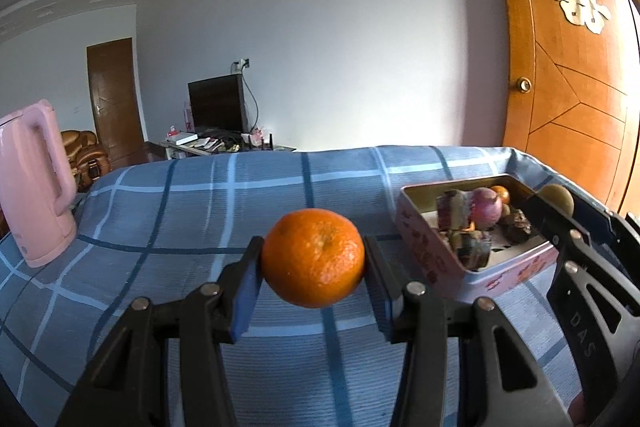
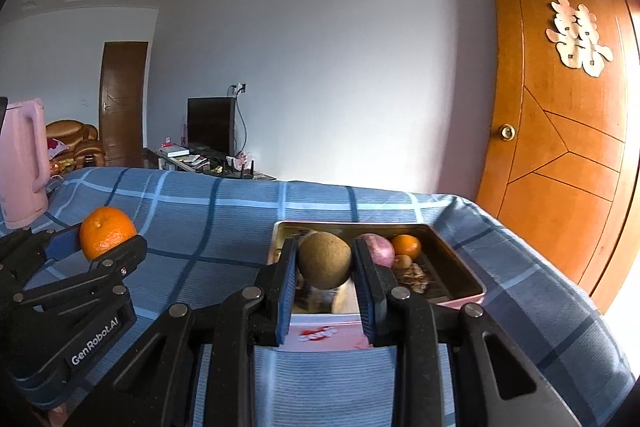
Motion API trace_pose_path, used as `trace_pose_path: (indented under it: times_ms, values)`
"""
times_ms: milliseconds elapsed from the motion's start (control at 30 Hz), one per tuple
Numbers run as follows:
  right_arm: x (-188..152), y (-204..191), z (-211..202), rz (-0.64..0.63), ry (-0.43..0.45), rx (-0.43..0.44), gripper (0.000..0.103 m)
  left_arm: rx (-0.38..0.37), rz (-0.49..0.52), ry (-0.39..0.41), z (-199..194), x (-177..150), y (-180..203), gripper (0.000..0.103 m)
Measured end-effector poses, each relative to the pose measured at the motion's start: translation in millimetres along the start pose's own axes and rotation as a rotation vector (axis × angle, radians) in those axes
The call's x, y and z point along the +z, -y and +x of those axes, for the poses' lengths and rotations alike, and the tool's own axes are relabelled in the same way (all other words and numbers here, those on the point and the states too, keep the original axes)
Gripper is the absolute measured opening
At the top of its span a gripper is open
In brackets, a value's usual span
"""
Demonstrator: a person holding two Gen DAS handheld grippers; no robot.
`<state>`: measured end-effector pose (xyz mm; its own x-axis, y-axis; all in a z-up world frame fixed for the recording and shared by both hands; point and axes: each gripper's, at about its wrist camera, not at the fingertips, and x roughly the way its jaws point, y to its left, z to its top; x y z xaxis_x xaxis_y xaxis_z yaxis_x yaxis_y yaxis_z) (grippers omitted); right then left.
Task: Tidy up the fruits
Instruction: 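Carry the orange and yellow fruit over the tin box with both grippers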
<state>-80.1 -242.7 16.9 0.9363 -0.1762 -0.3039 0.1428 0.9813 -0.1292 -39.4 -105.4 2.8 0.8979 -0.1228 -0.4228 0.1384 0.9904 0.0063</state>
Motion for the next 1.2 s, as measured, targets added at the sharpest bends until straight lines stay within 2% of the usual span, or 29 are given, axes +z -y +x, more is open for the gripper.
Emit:
trace_pose_path:
  times_ms: [767, 1200]
  values:
    - [-8, 75, -4, 0.031, 0.001, -0.101, 0.029, -0.091, 0.022, -0.007, -3, 1, 57, 0.05]
    - [-8, 104, 1, 0.045, -0.006, -0.145, 0.029, -0.179, 0.037, -0.021, 6, 7, 97, 0.05]
